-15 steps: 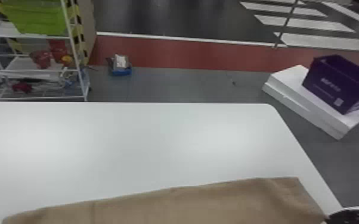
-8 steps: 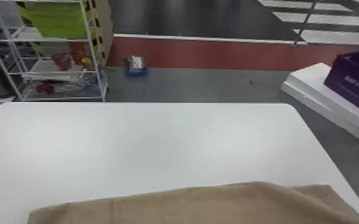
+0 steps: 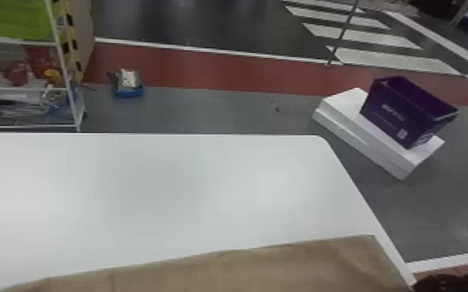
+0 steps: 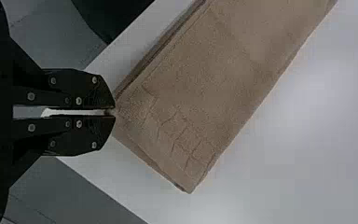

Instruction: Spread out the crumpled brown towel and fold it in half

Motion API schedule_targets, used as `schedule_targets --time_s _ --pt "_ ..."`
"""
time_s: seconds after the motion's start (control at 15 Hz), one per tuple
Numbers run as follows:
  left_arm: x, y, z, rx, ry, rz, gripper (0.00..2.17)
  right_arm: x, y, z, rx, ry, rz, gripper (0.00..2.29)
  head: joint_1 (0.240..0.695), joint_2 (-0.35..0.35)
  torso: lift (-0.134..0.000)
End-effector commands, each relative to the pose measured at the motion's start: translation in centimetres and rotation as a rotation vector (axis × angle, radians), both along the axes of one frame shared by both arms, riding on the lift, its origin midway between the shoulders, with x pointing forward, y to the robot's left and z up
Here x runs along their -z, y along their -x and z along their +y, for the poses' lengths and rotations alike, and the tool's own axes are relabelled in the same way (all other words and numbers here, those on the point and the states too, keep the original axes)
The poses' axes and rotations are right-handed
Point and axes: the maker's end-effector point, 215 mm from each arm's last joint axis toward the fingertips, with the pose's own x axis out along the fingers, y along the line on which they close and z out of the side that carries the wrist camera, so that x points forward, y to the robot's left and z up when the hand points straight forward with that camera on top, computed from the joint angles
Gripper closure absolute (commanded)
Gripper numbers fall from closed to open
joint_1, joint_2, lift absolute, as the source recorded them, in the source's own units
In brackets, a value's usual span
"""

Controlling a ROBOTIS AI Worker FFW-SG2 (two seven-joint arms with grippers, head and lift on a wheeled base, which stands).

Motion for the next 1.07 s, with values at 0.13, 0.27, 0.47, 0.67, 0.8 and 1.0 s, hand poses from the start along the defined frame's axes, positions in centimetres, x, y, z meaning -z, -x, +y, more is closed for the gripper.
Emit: schedule_targets --time_s 0.13,0.27,0.47,0.67,0.8,1.0 --pt "0.1 0.1 0.1 -0.005 -0.004 0.004 0.14 0.2 -0.1 1.9 -0.040 -0.007 0.006 1.06 0.695 -0.240 -0.124" --pt "0.0 0.2 0.3 -0.011 -0.006 0.003 0.14 0.1 -0.1 1.6 -0.036 0.010 0.008 0.26 0.695 -0.218 -0.124" --pt "0.0 0.2 0.3 -0.010 -0.005 0.002 0.14 -1.0 0.3 1.0 -0.040 0.037 -0.002 0.00 0.695 -0.216 -0.124" --pt "0.0 0.1 0.2 -0.005 -0.005 0.003 0.14 -2.2 0.2 0.1 -0.017 0.040 -0.025 0.05 0.695 -0.238 -0.124" --pt "-0.2 -0.2 0.3 -0.009 0.004 -0.005 0.14 -3.4 -2.4 2.2 0.139 -0.157 -0.118 0.09 0.695 -0.250 -0.124" --pt "-0.4 -1.1 0.5 -0.024 0.041 -0.003 0.14 -7.1 -5.0 6.1 0.336 -0.556 -0.144 0.09 0.695 -0.178 -0.124"
